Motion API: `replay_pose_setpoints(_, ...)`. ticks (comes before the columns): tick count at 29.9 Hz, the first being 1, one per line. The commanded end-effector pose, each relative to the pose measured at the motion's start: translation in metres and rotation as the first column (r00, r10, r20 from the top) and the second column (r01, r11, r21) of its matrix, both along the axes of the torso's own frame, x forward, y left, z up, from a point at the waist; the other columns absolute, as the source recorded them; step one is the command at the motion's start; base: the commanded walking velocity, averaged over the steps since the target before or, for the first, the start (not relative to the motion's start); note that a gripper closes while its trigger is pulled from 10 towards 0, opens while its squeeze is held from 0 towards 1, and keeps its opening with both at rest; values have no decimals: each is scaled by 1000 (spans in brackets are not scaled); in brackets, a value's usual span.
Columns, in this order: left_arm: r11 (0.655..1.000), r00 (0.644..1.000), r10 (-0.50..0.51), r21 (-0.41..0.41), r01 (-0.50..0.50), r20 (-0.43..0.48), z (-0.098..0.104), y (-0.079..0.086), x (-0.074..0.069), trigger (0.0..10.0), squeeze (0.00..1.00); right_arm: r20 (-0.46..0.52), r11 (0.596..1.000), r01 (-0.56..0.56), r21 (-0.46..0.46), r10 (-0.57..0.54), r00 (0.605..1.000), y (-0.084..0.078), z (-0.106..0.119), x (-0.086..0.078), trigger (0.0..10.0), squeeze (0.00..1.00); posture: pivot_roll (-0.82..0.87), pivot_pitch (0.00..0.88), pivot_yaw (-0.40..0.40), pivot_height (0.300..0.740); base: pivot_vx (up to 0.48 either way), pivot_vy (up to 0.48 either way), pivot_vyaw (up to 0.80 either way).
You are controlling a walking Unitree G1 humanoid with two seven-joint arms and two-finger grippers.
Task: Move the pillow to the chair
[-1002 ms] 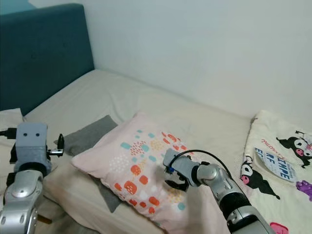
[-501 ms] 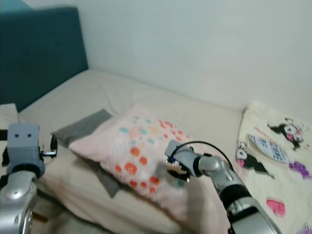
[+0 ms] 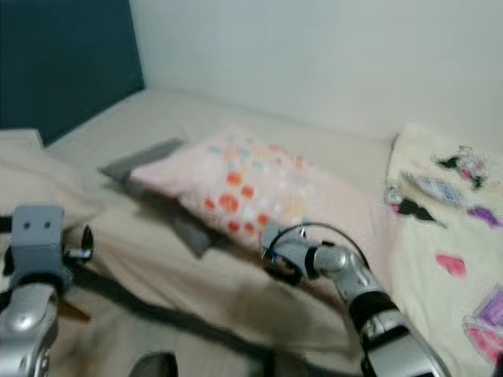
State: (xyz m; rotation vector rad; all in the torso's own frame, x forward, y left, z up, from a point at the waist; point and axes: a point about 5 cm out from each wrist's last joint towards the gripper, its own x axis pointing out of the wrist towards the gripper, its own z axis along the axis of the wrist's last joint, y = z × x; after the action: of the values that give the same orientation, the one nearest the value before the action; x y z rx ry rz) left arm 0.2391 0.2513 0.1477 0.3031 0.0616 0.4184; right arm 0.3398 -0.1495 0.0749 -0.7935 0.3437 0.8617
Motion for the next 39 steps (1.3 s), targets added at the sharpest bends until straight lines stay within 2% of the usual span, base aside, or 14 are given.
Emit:
replay_pose_setpoints(1,1000,1000,-15,9,15,0,2,-3,1,10000,0,51,999,23,-42,-21,998,-7,7,6,10000,0,32,8,-126,580,0,0,0)
replay_pose_setpoints(3,1000,1000,-16,10,16,-3,2,-4,0,10000,0,76,997,40,-61,-35,996,-9,8,8,10000,0,33,8,-126,580,0,0,0)
replay_pose_setpoints(6,1000,1000,-28,-2,28,1,3,-7,0,10000,0,224,987,80,-143,-46,974,-17,21,17,10000,0,36,16,-124,580,0,0,0)
replay_pose_setpoints(9,999,999,-34,-7,34,10,4,-9,0,10000,0,275,984,85,-155,-39,961,-16,27,21,10000,0,36,16,-124,580,0,0,0)
replay_pose_setpoints(10,999,998,-46,-14,47,34,10,-12,0,10000,0,341,983,93,-160,-34,940,-15,37,26,10000,0,33,36,-124,580,0,0,0)
replay_pose_setpoints(16,998,997,-57,10,56,55,19,-14,-1,10000,0,328,972,75,-222,3,945,-14,27,23,10000,0,36,65,-126,580,0,0,0)
replay_pose_setpoints(18,998,997,-56,36,54,60,24,-12,-7,10000,0,329,967,76,-244,9,944,-15,23,22,10000,0,40,96,-127,580,0,0,0)
replay_pose_setpoints(21,998,997,-54,40,52,60,25,-12,-10,10000,0,334,966,79,-247,9,943,-15,22,22,10000,0,40,96,-127,580,0,0,0)
replay_pose_setpoints(25,996,998,-47,73,44,48,32,-7,-23,10000,0,341,970,86,-228,-4,940,-6,19,22,10000,0,69,155,-126,580,0,0,0)
replay_pose_setpoints(29,995,998,-53,93,48,43,37,-7,-29,10000,0,349,967,89,-240,1,937,-2,15,21,10000,0,80,185,-122,580,0,0,0)
replay_pose_setpoints(31,993,997,-58,102,54,42,39,-8,-31,10000,0,354,963,96,-250,-1,935,-2,14,21,10000,0,81,189,-122,580,0,0,0)
replay_pose_setpoints(37,990,997,-73,126,68,36,46,-10,-38,10000,0,371,947,205,-247,-103,923,-15,12,22,10000,0,87,226,-115,580,0,0,0)
replay_pose_setpoints(38,989,997,-73,129,68,35,47,-9,-39,10000,0,375,947,222,-234,-123,919,-18,13,22,0,0,87,239,-113,580,0,0,0)
replay_pose_setpoints(39,989,997,-73,132,68,31,48,-9,-40,10000,0,381,945,239,-223,-141,914,-21,14,23,0,0,87,243,-112,580,0,0,0)
